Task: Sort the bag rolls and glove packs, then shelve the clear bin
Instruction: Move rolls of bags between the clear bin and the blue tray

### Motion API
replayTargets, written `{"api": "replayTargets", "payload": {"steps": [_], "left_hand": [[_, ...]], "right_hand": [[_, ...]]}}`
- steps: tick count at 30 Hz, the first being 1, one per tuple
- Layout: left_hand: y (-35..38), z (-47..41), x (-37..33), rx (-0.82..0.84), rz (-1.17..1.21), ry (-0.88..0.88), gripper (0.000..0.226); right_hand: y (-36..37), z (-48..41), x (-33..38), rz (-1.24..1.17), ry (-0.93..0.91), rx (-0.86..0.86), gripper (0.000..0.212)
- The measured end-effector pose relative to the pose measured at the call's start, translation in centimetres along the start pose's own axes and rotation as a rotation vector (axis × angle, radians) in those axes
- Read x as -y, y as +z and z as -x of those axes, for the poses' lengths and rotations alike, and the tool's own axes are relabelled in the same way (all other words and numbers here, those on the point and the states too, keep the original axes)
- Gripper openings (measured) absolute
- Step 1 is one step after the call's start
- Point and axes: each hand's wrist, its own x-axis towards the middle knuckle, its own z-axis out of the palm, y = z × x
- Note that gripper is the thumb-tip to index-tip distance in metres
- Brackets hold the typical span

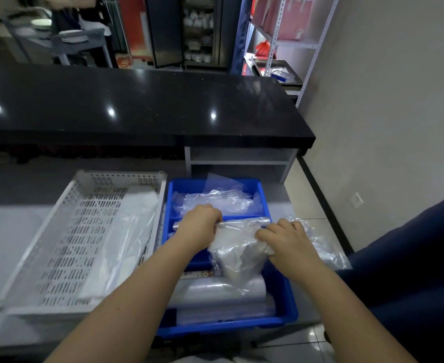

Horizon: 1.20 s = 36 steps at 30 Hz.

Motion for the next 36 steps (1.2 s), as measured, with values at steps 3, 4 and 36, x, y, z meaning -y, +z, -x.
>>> {"api": "replayTargets", "payload": {"steps": [3,4,36], "left_hand": [[0.1,-0.1,0.6,-0.011,-0.062,0.011,0.029],[0.3,-0.2,0.9,-0.006,-0.098,0.019,0.031],[2.2,3.8,3.5,0.024,-0.084,0.058,0.03]], "right_hand": [[0.2,-0.5,0.1,-0.021,0.0,0.013,0.045],[0.3,-0.7,0.2,-0.021,-0.001,0.018,0.043],[4.2,-4.7,2.7,-0.331,0.1,0.064,0.021]]}}
